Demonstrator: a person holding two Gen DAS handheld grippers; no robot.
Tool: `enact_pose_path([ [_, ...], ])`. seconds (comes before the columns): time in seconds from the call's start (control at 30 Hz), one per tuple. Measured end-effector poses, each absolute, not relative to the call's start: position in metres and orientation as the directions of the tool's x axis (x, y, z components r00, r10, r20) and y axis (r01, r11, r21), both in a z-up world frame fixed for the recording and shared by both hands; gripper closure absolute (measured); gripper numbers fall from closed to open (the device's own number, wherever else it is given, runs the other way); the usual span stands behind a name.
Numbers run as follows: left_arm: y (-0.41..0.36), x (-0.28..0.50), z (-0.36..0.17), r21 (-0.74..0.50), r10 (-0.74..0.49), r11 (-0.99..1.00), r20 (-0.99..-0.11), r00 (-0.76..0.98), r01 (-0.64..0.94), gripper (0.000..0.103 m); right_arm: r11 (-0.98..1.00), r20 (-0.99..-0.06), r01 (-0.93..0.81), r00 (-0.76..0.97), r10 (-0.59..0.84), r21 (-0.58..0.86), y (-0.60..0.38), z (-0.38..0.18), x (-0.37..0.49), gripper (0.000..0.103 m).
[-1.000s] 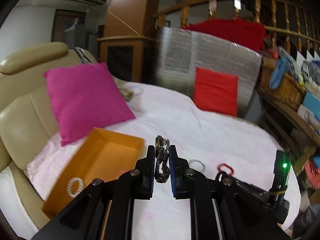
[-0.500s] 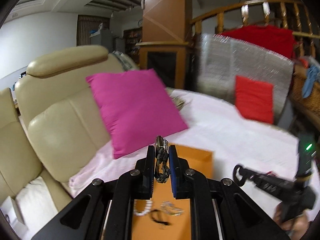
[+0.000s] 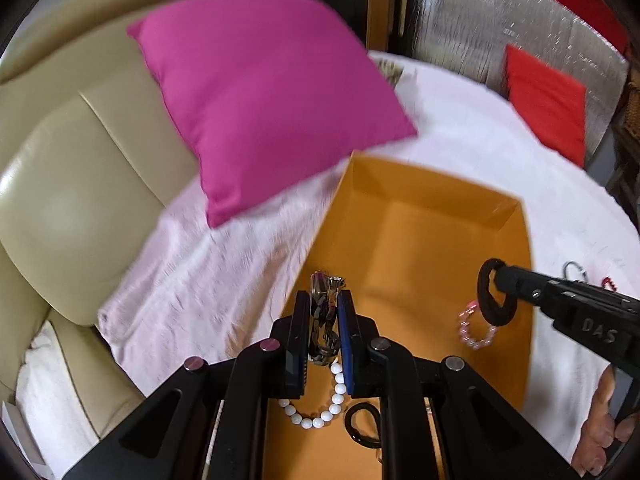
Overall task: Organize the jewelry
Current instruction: 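Carry the wristwatch and black ring into the orange box and open both tools, then move the right tool to the red bead bracelet while the left tool approaches the silver bangle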
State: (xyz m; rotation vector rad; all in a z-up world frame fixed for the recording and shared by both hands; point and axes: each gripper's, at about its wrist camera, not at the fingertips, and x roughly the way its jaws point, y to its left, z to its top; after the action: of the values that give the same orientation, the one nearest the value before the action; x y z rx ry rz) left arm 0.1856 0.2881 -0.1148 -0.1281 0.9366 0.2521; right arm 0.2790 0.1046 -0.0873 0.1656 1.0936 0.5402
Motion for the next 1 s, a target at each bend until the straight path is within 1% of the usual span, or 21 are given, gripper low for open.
enact_pose_path([
  [0.1, 0.291, 0.194, -0.133, 0.014, 0.163, 0.961, -0.836, 0.525, -0.275, 0.089, 0.867, -0.814, -0.328, 0.331, 0.478, 0.376, 0.108, -0.097, 0.285, 0.088],
  [0.17, 0.292, 0.198, -0.141, 0.012, 0.152, 0.963, -0.847, 0.509, -0.269, 0.086, 0.866, -0.821, -0.322, 0.314, 0.478, 0.381, 0.109, -0.102, 0.288, 0.087],
  [0.23, 0.29, 0.2, -0.141, 0.027, 0.159, 0.965, -0.851, 0.501, -0.26, 0.084, 0.863, -0.813, -0.322, 0.318, 0.487, 0.39, 0.108, -0.1, 0.29, 0.087],
  [0.3, 0.288, 0.201, -0.139, 0.066, 0.195, 0.962, -0.847, 0.494, -0.266, 0.083, 0.852, -0.787, -0.326, 0.345, 0.511, 0.41, 0.101, -0.094, 0.288, 0.087],
  [0.33, 0.287, 0.201, -0.137, 0.076, 0.204, 0.961, -0.844, 0.496, -0.265, 0.08, 0.843, -0.769, -0.329, 0.358, 0.529, 0.426, 0.097, -0.089, 0.288, 0.087],
  [0.37, 0.288, 0.201, -0.136, 0.078, 0.207, 0.96, -0.842, 0.498, -0.268, 0.071, 0.837, -0.756, -0.331, 0.371, 0.539, 0.435, 0.092, -0.085, 0.287, 0.083],
  [0.4, 0.287, 0.199, -0.132, 0.081, 0.215, 0.959, -0.836, 0.504, -0.273, 0.066, 0.837, -0.742, -0.329, 0.393, 0.543, 0.438, 0.085, -0.079, 0.286, 0.079],
  [0.43, 0.286, 0.199, -0.127, 0.09, 0.227, 0.956, -0.828, 0.513, -0.278, 0.057, 0.837, -0.727, -0.324, 0.418, 0.544, 0.44, 0.077, -0.073, 0.285, 0.074],
  [0.47, 0.283, 0.197, -0.122, 0.103, 0.243, 0.954, -0.817, 0.524, -0.281, 0.055, 0.836, -0.712, -0.322, 0.439, 0.548, 0.445, 0.069, -0.067, 0.283, 0.074],
  [0.53, 0.272, 0.195, -0.109, 0.129, 0.265, 0.953, -0.794, 0.548, -0.274, 0.055, 0.836, -0.69, -0.316, 0.473, 0.548, 0.448, 0.052, -0.057, 0.28, 0.074],
  [0.63, 0.249, 0.193, -0.09, 0.147, 0.27, 0.957, -0.762, 0.589, -0.248, 0.055, 0.842, -0.669, -0.294, 0.513, 0.538, 0.452, 0.018, -0.045, 0.272, 0.074],
  [0.7, 0.226, 0.188, -0.078, 0.166, 0.27, 0.961, -0.734, 0.623, -0.221, 0.049, 0.85, -0.66, -0.272, 0.539, 0.523, 0.452, -0.007, -0.039, 0.266, 0.074],
  [0.73, 0.212, 0.186, -0.07, 0.181, 0.272, 0.962, -0.714, 0.645, -0.206, 0.043, 0.855, -0.656, -0.256, 0.554, 0.513, 0.451, -0.023, -0.036, 0.262, 0.074],
  [0.87, 0.16, 0.18, -0.05, 0.223, 0.261, 0.963, -0.653, 0.711, -0.149, 0.03, 0.873, -0.65, -0.19, 0.601, 0.465, 0.449, -0.082, -0.029, 0.248, 0.074],
  [0.93, 0.132, 0.182, -0.047, 0.228, 0.231, 0.968, -0.651, 0.723, -0.105, 0.03, 0.893, -0.66, -0.141, 0.626, 0.415, 0.427, -0.117, -0.029, 0.241, 0.074],
  [1.0, 0.109, 0.186, -0.048, 0.228, 0.204, 0.971, -0.66, 0.723, -0.067, 0.03, 0.891, -0.656, -0.086, 0.645, 0.391, 0.447, -0.153, -0.034, 0.238, 0.074],
])
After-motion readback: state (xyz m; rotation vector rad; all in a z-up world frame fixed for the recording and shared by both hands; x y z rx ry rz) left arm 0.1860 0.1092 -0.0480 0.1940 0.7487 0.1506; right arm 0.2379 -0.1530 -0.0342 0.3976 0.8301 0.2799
